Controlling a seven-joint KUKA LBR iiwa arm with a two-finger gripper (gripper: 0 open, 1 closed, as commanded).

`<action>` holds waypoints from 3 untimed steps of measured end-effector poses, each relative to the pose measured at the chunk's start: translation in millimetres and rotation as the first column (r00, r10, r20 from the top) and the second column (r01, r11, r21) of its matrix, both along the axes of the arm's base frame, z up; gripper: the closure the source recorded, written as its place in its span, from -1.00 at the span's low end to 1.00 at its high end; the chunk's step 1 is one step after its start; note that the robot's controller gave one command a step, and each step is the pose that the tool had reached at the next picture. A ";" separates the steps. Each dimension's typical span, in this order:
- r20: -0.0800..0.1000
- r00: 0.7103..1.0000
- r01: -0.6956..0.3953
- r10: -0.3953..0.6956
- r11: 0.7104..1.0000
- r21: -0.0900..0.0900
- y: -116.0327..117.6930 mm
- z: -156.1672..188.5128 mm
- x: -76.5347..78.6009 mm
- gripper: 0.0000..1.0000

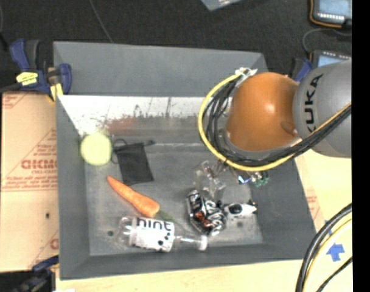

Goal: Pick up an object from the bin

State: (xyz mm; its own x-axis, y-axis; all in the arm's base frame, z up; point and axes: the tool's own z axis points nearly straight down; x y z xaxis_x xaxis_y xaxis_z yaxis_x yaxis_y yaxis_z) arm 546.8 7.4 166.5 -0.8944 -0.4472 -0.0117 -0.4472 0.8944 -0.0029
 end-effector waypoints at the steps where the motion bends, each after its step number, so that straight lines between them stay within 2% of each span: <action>1: 0.013 0.985 0.174 -0.174 0.985 0.005 -4.1 -6.7 0.3 1.00; 2: 0.012 0.990 0.143 -0.143 0.990 0.004 -10.9 -27.4 -3.7 1.00; 3: 0.020 0.998 0.054 -0.054 0.999 0.005 -18.0 -45.4 -7.6 1.00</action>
Offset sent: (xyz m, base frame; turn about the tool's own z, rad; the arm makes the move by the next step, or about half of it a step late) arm -0.0111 -0.0182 -0.0528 0.0384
